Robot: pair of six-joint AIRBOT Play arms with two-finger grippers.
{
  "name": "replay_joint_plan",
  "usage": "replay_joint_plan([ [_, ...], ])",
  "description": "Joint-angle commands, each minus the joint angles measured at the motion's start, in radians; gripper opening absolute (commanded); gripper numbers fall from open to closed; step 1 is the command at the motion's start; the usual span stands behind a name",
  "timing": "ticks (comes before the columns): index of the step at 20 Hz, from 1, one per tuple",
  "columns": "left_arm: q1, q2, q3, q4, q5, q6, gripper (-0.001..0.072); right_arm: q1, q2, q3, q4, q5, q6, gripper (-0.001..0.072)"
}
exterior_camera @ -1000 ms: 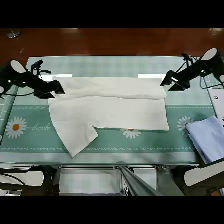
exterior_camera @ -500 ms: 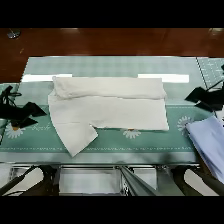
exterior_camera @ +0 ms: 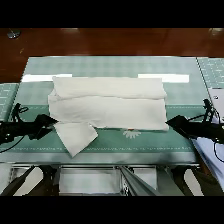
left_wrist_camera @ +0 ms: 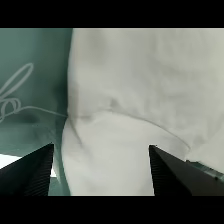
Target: Fold the shirts.
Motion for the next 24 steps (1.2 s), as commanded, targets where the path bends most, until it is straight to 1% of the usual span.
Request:
replay_joint_plan([
  [1, -0.003, 0.0, -0.023, -0.001, 0.017, 0.002, 0.07, 0.0, 0.017, -0.037, 0.032, -0.003, -0.011, 0.0622],
  [4, -0.032, -0.01, -0.054, -0.022, 0.008, 0.01, 0.07, 0.0, 0.017, -0.037, 0.046, -0.007, -0.011, 0.0623],
  [9, -0.199, -0.01, -0.108, -0.081, 0.108, 0.014, 0.07, 0.0, 0.017, -0.037, 0.043, -0.006, -0.01, 0.0623],
  [10, -0.214, -0.01, -0.108, -0.099, 0.117, 0.016, 0.0699, -0.001, 0.017, -0.037, 0.021, 0.002, 0.01, 0.0622],
  [11, -0.222, -0.01, -0.107, -0.106, 0.12, 0.017, 0.0602, -0.001, 0.017, -0.037, -0.044, 0.006, 0.045, 0.0622],
  [12, -0.221, -0.01, -0.106, -0.106, 0.116, 0.018, 0.0214, -0.001, 0.017, -0.037, -0.124, 0.013, 0.09, 0.0622],
  [13, -0.221, -0.009, -0.106, -0.106, 0.114, 0.028, 0.005, -0.001, 0.017, -0.037, -0.2, 0.024, 0.134, 0.0623],
  [14, -0.221, -0.009, -0.106, -0.106, 0.108, 0.037, 0.0037, -0.001, 0.017, -0.037, -0.246, 0.036, 0.157, 0.0623],
  [15, -0.221, -0.009, -0.106, -0.106, 0.108, 0.037, 0.0037, -0.001, 0.014, -0.037, -0.258, 0.047, 0.166, 0.0623],
  [17, -0.221, -0.009, -0.106, -0.106, 0.108, 0.037, 0.0037, 0.0, -0.01, -0.037, -0.229, 0.058, 0.164, 0.0622],
  [19, -0.221, -0.009, -0.106, -0.106, 0.108, 0.044, 0.0037, 0.0, -0.063, -0.037, -0.174, 0.037, 0.151, 0.0622],
  [22, -0.221, -0.009, -0.106, -0.106, 0.104, 0.044, 0.0037, 0.0, -0.167, -0.035, -0.003, -0.041, 0.071, 0.0622],
  [24, -0.221, -0.009, -0.106, -0.106, 0.104, 0.043, 0.0037, 0.0, -0.236, -0.009, 0.045, -0.089, 0.053, 0.0622],
])
